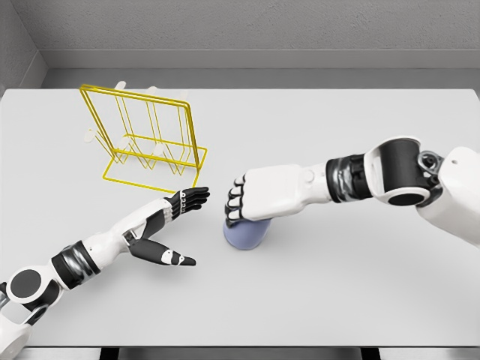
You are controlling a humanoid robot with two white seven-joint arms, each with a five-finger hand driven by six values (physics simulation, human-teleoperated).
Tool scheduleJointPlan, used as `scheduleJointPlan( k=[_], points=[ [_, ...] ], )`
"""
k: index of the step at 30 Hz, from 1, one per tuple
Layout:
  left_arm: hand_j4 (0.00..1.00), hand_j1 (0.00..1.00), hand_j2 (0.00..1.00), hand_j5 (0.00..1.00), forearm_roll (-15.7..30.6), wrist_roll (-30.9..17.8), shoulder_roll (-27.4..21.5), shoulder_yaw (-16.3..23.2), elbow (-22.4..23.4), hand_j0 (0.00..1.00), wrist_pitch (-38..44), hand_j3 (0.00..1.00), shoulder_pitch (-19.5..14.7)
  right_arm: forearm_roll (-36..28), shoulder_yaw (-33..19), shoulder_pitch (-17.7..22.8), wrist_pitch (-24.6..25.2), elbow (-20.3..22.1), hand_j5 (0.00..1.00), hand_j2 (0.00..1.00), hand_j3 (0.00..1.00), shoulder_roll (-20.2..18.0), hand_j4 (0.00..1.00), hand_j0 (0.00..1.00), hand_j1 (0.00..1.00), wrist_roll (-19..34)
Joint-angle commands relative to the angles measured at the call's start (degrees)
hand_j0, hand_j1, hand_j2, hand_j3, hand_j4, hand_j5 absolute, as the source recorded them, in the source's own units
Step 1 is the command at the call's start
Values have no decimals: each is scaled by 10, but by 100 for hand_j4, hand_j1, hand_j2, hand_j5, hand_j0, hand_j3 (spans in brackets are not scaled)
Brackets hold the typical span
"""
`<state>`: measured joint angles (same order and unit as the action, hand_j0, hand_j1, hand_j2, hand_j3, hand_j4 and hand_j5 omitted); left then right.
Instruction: Place the cup on the cup holder with both arms
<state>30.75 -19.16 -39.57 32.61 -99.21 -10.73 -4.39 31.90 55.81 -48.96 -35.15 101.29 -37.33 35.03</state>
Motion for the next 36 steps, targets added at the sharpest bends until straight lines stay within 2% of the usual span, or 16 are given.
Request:
scheduleJointPlan(
  k=[1,9,11,15,16,18,20,22,23,24,25,26,29,32,36],
  points=[
    [100,100,100,100,3,0,0,0,0,100,0,100,0,-2,1,-1,1,0,99,99,99,1,99,99,99,0],
    [100,100,100,100,3,0,4,0,9,100,0,100,-1,-3,-8,-1,1,0,100,100,100,-3,100,100,100,0],
    [100,100,100,100,4,0,4,-1,11,100,0,100,-1,-25,-10,-1,1,0,100,100,100,1,100,100,100,0],
    [100,100,100,100,4,0,4,-1,16,100,0,100,-3,-86,-65,-1,1,0,100,100,100,-12,100,100,100,0],
    [100,100,100,100,4,0,4,0,19,100,0,100,-7,-124,-114,0,1,0,100,100,100,-39,100,100,100,0],
    [100,100,100,100,9,0,4,0,32,100,-1,100,-17,-193,-178,10,1,-1,100,100,100,-88,100,100,100,0],
    [100,100,100,100,10,0,5,0,36,100,-1,100,-19,-215,-256,59,1,-1,100,100,100,-101,100,100,100,0],
    [100,100,100,100,10,0,8,1,36,100,-1,100,-21,-229,-346,126,1,-3,100,100,100,-102,100,100,100,0],
    [100,100,100,100,10,0,10,2,36,100,-1,100,-22,-256,-373,158,1,-7,100,100,100,-102,100,100,100,0],
    [100,100,100,100,10,0,16,2,36,100,0,100,-22,-281,-404,188,1,-8,100,100,100,-100,100,100,100,0],
    [100,100,100,100,10,0,17,3,36,100,0,100,-22,-305,-461,228,1,-8,100,100,100,-90,100,100,100,0],
    [100,100,100,100,10,0,26,4,36,100,0,100,-23,-310,-496,250,1,-8,100,100,100,-71,100,100,100,0],
    [100,100,100,100,9,1,41,9,38,100,1,100,-31,-309,-512,283,1,-24,100,100,100,-52,100,100,100,0],
    [100,100,100,100,9,1,57,23,43,100,5,100,-48,-304,-514,285,1,-91,100,100,100,-22,100,100,100,0],
    [100,100,100,100,8,2,77,39,50,100,24,100,-69,-302,-524,290,1,-138,100,100,100,-20,100,100,100,0]
  ],
)
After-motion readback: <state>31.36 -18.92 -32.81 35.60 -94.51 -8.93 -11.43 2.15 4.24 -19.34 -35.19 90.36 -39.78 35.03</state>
